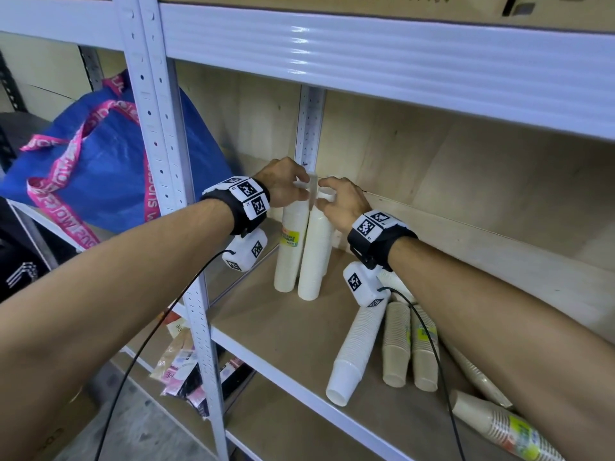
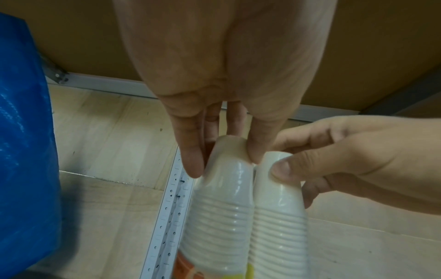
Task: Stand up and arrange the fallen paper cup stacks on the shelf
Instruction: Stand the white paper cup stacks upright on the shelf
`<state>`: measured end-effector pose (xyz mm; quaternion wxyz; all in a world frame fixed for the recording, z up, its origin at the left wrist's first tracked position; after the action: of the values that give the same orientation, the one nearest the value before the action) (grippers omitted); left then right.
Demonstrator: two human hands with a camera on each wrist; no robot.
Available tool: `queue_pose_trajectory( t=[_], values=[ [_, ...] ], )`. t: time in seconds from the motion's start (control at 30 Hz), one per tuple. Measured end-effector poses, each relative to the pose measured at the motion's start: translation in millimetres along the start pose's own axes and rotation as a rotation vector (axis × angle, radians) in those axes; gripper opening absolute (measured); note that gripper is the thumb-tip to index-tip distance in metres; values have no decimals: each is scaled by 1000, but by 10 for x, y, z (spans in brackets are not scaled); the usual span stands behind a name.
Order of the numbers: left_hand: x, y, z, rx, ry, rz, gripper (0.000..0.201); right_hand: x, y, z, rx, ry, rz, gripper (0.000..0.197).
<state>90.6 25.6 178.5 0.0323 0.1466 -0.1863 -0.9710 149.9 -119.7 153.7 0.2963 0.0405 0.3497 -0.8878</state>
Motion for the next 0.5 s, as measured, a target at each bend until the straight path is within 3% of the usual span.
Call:
queue_pose_trajectory(
  t=[0.5],
  values=[
    [-22, -81, -2, 62, 71, 59, 37, -37, -23, -30, -6, -4, -24, 39]
  ],
)
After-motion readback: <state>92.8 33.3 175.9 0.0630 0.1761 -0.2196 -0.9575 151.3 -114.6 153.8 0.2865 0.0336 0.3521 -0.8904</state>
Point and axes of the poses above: each hand's wrist, its own x-axis away from the middle knuckle, its own z-axis out of the back of the hand, y = z × x, the point moved 2 cm from there along -x, towards the middle knuckle, and after that the axes turned 9 degrees about -z, right-handed, at the moved point
